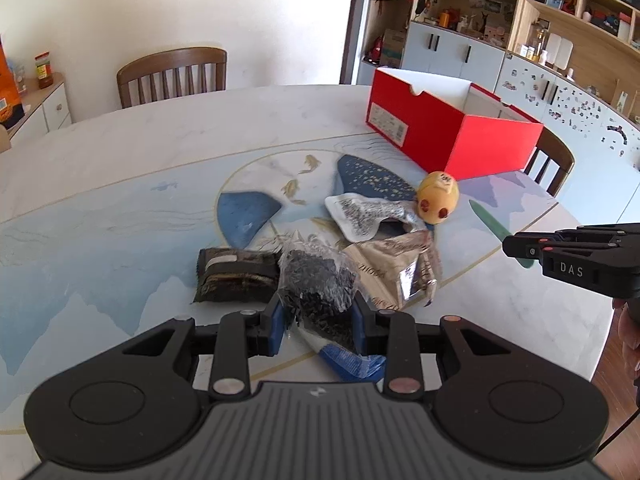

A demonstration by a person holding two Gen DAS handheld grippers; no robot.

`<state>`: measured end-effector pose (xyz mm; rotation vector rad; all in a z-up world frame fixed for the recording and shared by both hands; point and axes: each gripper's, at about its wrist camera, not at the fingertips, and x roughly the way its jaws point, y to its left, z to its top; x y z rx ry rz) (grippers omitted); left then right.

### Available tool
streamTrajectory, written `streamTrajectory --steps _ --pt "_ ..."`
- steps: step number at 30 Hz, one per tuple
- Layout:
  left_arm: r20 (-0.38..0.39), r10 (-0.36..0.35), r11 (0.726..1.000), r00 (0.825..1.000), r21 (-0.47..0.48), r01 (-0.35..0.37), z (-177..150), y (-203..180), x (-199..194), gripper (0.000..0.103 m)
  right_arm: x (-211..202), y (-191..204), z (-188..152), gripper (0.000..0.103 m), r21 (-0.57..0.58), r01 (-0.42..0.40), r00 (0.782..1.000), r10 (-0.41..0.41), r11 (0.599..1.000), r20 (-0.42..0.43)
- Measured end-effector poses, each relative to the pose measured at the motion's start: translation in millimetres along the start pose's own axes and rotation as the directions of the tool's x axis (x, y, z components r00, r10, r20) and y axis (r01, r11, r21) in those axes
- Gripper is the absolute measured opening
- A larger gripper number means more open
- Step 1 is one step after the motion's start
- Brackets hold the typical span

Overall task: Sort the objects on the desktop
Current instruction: 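Carry the bead bag and toothbrush over the red shoebox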

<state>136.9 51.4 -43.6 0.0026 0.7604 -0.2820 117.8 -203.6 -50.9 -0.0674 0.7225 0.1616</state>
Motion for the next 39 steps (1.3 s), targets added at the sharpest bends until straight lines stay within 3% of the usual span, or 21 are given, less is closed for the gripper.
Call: streamTrajectory --steps 20,39 --pt "0.082 -0.052 0.999 0.995 0.013 0.052 70 -43 -8 0.031 -37 -51 57 0.009 0.058 -0.001 0.997 -0.004 0.998 0.076" --pt "0.093 -0.101 0.995 0.991 0.036 0.098 140 -115 35 0.031 -20 -120 105 0.009 0.028 -0.023 0.997 0.021 0.999 0.075"
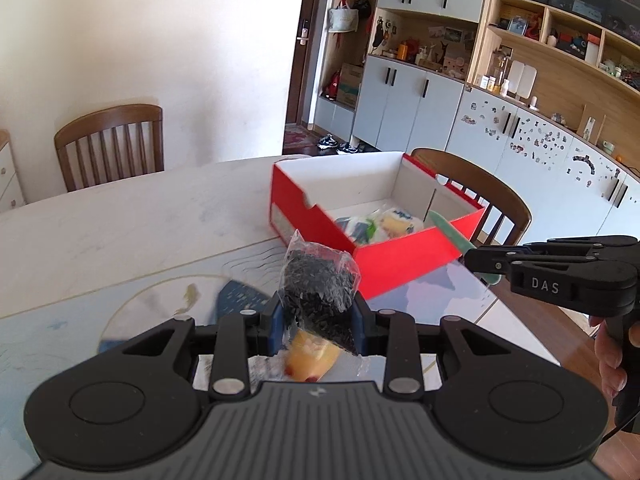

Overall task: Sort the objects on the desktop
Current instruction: 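Carry the bead bag and toothbrush over the red shoebox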

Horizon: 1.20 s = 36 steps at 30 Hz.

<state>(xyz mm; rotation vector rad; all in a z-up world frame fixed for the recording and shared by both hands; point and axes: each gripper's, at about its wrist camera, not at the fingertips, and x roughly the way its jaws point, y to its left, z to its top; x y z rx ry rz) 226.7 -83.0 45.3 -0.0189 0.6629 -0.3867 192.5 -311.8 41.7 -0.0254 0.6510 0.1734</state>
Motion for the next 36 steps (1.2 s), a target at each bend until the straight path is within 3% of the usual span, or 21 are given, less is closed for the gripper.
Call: streamTrajectory --steps 12,19,36 --pt "0.006 -0.020 1.000 1.000 0.008 0.020 38 -43 44 0.031 17 -43 38 0.008 -0.026 -0.026 1.000 0.026 0.999 0.000" --pt "-0.022 0.014 1.000 1.000 0.025 -0.013 45 -52 70 0.031 56 -60 43 0.007 -0.025 -0.052 0.998 0.051 0.998 -0.048" --pt "-0.024 0.023 0.998 0.999 0.057 -0.022 88 -68 114 0.031 71 -92 85 0.007 -0.030 -0.057 0.997 0.059 0.998 0.040"
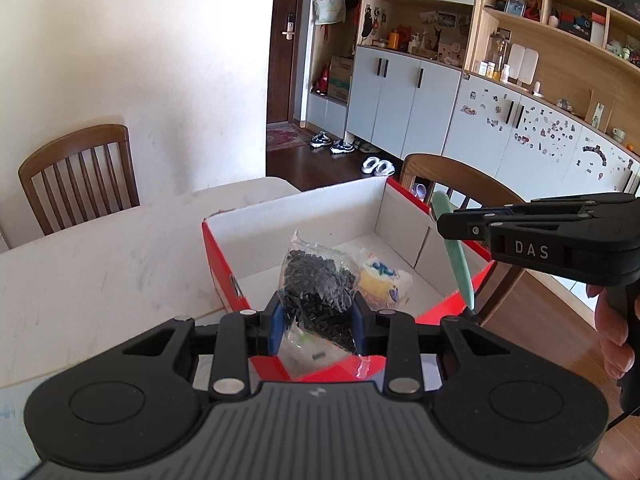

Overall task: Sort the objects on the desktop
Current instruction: 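Carry the bead bag and toothbrush over the red shoebox, then lower the bead bag and toothbrush into the box and open both tools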

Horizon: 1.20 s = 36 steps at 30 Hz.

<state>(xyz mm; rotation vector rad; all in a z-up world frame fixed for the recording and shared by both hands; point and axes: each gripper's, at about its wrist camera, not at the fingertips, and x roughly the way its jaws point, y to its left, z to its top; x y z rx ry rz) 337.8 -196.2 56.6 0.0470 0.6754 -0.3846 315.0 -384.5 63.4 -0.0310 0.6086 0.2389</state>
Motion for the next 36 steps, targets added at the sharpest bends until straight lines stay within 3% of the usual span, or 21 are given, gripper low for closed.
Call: streamTrajectory --steps 8,19,29,36 --pt "-0.013 0.029 0.999 1.000 0.019 -0.028 23 3 27 0.031 18 -5 15 0.007 -0.009 0.003 1.000 -0.003 1.000 0.019" --pt "-0.093 0.034 0.998 0.995 0.056 -0.028 35 6 72 0.031 51 -5 5 0.007 -0.029 -0.015 0.999 0.014 0.999 -0.045" --pt "-0.190 0.056 0.996 0.980 0.084 -0.040 42 10 127 0.032 83 -5 -13 0.007 -0.044 -0.019 0.993 0.014 0.999 -0.117" --pt "-0.276 0.060 0.995 0.959 0.095 -0.035 40 6 161 0.032 106 -9 -23 0.007 -0.036 -0.021 0.978 0.013 0.999 -0.208"
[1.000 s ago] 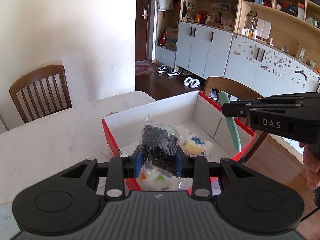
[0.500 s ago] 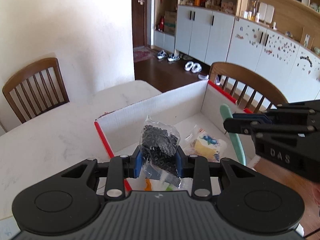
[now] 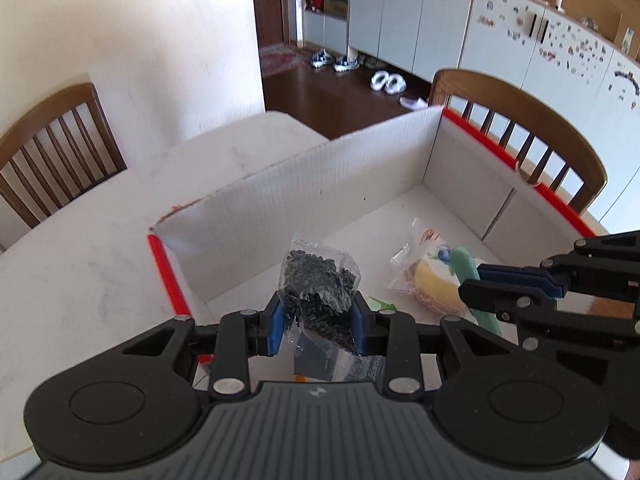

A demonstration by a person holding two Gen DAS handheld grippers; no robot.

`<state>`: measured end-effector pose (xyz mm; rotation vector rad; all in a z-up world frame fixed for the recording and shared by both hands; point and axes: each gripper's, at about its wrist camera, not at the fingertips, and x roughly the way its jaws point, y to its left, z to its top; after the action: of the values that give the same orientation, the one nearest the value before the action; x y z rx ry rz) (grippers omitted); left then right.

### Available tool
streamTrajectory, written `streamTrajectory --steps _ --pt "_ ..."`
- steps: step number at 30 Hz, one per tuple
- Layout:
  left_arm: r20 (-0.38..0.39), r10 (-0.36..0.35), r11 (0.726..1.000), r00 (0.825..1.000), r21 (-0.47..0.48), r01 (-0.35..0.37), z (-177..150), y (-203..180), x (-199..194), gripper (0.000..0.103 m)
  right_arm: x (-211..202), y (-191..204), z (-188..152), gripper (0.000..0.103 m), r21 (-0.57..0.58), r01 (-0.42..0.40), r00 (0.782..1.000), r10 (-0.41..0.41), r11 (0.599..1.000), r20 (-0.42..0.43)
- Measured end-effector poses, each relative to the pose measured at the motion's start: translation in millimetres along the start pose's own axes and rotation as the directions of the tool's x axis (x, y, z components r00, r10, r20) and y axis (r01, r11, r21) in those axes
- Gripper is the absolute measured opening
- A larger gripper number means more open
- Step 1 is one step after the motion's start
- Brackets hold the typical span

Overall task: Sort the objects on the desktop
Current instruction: 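Lower the bead bag and toothbrush into the box and open both tools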

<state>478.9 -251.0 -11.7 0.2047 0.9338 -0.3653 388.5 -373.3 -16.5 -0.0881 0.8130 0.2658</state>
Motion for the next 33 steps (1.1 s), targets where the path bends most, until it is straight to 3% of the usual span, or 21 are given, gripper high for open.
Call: streamTrajectory --steps 5,21,25,33 --pt "-0.043 0.010 1.000 0.999 -0.006 -0.010 9 2 18 0.032 17 -6 -3 0.007 0.030 -0.013 0.998 0.015 0.999 -0.059" --pt "-0.125 0.007 1.000 0.992 0.030 -0.003 19 -6 48 0.032 39 -7 -10 0.007 0.020 -0.020 0.992 0.023 1.000 -0.121" --pt "-0.130 0.004 1.000 0.992 0.026 -0.001 19 -7 49 0.032 38 -9 -12 0.018 0.026 -0.021 0.991 0.024 0.999 -0.130" --pt "-0.130 0.001 1.000 0.991 0.022 0.002 17 -7 48 0.032 32 -13 -12 0.023 0.053 -0.028 0.991 0.035 0.998 -0.132"
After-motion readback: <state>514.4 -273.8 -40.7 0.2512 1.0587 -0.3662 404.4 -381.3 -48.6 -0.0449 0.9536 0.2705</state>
